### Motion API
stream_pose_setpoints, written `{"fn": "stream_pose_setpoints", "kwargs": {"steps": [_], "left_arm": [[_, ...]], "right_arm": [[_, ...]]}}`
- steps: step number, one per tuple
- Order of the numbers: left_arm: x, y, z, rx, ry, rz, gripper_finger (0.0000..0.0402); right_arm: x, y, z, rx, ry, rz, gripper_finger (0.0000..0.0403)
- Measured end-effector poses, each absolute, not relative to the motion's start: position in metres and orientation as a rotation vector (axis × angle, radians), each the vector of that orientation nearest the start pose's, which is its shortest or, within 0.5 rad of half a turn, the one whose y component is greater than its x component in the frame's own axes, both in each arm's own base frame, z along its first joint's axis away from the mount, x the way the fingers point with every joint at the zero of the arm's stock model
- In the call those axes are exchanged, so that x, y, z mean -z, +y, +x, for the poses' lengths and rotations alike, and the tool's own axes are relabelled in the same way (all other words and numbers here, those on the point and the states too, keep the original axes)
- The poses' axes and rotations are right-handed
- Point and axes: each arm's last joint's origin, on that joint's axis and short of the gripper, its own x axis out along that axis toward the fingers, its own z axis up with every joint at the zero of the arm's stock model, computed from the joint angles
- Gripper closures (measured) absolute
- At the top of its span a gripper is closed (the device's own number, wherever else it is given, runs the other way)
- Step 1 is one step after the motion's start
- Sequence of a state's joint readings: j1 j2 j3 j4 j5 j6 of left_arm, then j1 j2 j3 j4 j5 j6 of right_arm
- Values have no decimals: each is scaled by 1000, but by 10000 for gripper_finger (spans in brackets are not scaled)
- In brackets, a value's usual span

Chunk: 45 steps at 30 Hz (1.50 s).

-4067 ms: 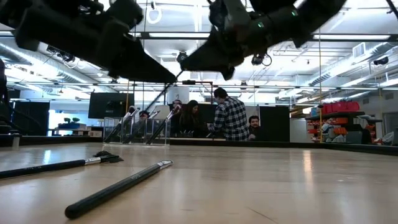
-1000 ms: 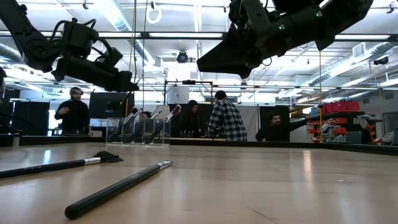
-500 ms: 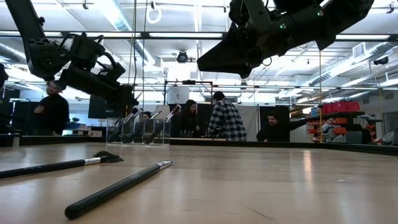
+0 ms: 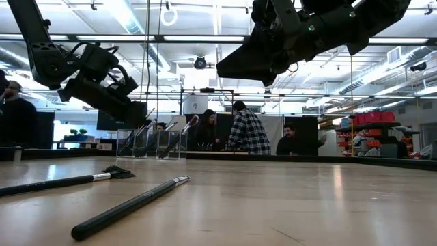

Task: Put items in baskets/containers
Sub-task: Put the eyeshadow brush into the left section of the transparent organizer, then put the lash brush into the right section of the transparent organizer

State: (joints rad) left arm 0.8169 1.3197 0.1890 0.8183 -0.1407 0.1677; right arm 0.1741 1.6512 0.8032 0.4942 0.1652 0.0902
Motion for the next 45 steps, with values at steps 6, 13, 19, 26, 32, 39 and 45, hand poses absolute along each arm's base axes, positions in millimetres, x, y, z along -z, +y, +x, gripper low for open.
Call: {"fn": "stream_pose_setpoints", "kwargs": {"steps": [6, 13, 19, 26, 32, 39, 45], "left_arm": [[-137, 150, 135, -926, 391, 46, 291], [-162, 135, 138, -879, 297, 102, 248], [-197, 109, 155, -787, 364, 227, 246], [-219, 45, 184, -525, 550, 342, 270], [-207, -41, 200, -305, 551, 389, 284], [-190, -134, 216, -299, 526, 433, 285], [-165, -173, 232, -261, 688, 285, 266]], "right_arm": [[-189, 54, 334, 7, 349, 31, 305], [-189, 54, 334, 7, 348, 31, 305], [-189, 54, 334, 8, 348, 31, 305], [-189, 54, 334, 8, 356, 30, 305], [-186, 54, 333, 10, 391, 23, 305], [-185, 54, 333, 11, 393, 23, 305], [-185, 54, 333, 11, 394, 27, 305]]}}
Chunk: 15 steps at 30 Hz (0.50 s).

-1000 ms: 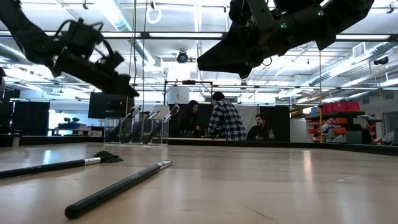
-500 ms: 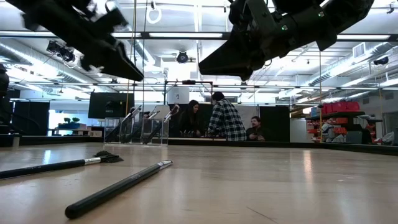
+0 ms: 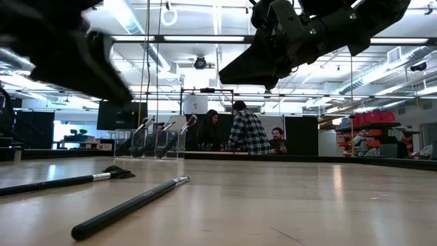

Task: Put items in baskets/containers
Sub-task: Put the lash brush into the right section of the transparent organizer

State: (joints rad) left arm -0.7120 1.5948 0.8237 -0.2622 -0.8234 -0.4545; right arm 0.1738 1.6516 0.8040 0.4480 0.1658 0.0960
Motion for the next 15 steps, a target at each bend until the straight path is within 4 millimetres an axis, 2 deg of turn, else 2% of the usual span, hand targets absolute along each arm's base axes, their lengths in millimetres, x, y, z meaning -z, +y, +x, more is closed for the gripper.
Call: {"fn": "stream_pose_setpoints", "kwargs": {"steps": [5, 9, 12, 15], "left_arm": [[-150, -183, 240, -305, 779, -64, 210], [-143, -186, 240, -308, 843, -260, 157], [-136, -188, 241, -328, 861, -313, 136], [-124, -191, 245, -341, 861, -309, 134]], "right_arm": [[-185, 54, 333, 11, 394, 27, 305], [-185, 54, 333, 11, 393, 26, 305], [-185, 54, 333, 10, 393, 24, 305], [-185, 54, 333, 10, 393, 24, 305]]}}
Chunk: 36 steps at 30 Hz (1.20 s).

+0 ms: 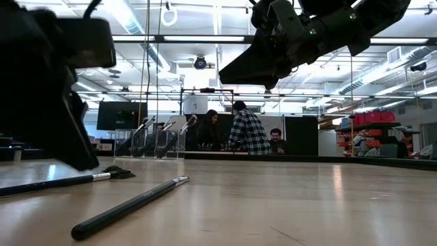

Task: Put items in baskets/containers
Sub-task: Put the lash brush into the right section of the transparent organizer

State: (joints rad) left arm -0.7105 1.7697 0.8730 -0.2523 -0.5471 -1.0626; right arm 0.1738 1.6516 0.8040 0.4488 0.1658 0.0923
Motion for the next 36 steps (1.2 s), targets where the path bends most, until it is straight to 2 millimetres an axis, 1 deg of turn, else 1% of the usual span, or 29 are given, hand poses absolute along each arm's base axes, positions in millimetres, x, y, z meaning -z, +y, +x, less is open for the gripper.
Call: {"fn": "stream_pose_setpoints", "kwargs": {"steps": [4, 7, 13, 15, 20, 24, 29, 32, 36], "left_arm": [[-108, -191, 247, -382, 864, -262, 151], [-102, -189, 245, -428, 878, -243, 170], [-92, -176, 238, -506, 845, -232, 222], [-86, -171, 235, -524, 804, -226, 234], [-77, -156, 232, -572, 741, -213, 238], [-76, -144, 237, -581, 752, -148, 236], [-77, -128, 253, -534, 782, -45, 249], [-78, -120, 262, -473, 800, 9, 270], [-79, -111, 269, -415, 837, 14, 312]], "right_arm": [[-185, 54, 333, 10, 393, 23, 305], [-185, 54, 333, 10, 393, 21, 305], [-185, 54, 333, 10, 393, 21, 305], [-185, 54, 333, 9, 393, 21, 305], [-185, 54, 333, 10, 393, 22, 305], [-185, 54, 333, 9, 393, 20, 305], [-185, 54, 333, 9, 393, 21, 305], [-185, 54, 333, 9, 393, 21, 305], [-185, 54, 333, 10, 393, 26, 305]]}}
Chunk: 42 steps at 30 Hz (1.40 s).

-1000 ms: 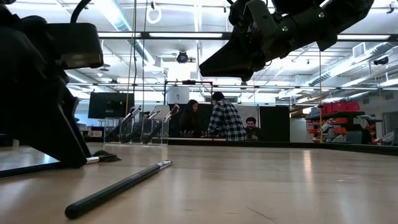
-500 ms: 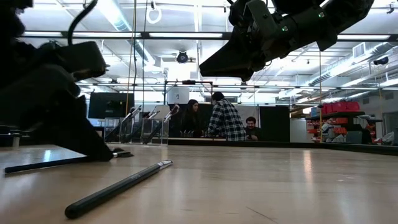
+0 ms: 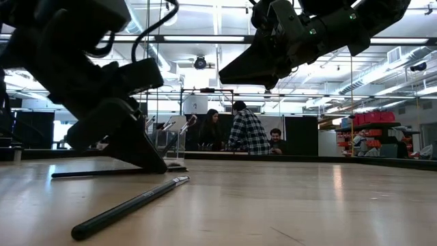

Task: Put items in baskets/containers
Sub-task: Put the lash brush into the right section of the transparent organizer

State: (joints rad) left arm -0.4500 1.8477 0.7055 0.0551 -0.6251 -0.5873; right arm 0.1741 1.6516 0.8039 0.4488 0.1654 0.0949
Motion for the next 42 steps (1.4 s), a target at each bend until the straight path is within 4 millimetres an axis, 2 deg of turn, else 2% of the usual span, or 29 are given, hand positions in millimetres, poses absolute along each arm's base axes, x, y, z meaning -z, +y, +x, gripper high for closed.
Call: {"fn": "stream_pose_setpoints", "kwargs": {"steps": [6, 9, 12, 15, 20, 24, 31, 42], "left_arm": [[-76, -109, 267, -388, 841, 15, 383], [-74, -110, 263, -388, 825, 19, 390], [-72, -108, 260, -374, 790, -13, 366], [-71, -105, 252, -345, 746, -77, 326], [-70, -94, 227, -292, 671, -149, 256], [-67, -89, 212, -264, 632, -150, 219], [-64, -96, 200, -236, 623, -108, 225], [-61, -108, 192, -225, 606, -108, 232]], "right_arm": [[-185, 54, 333, 12, 394, 40, 305], [-185, 54, 333, 13, 396, 41, 305], [-185, 54, 333, 13, 397, 43, 305], [-185, 54, 333, 15, 398, 51, 305], [-184, 54, 332, 16, 409, 53, 305], [-184, 54, 332, 17, 411, 54, 305], [-184, 54, 332, 19, 404, 69, 305], [-186, 54, 333, 20, 388, 81, 305]]}}
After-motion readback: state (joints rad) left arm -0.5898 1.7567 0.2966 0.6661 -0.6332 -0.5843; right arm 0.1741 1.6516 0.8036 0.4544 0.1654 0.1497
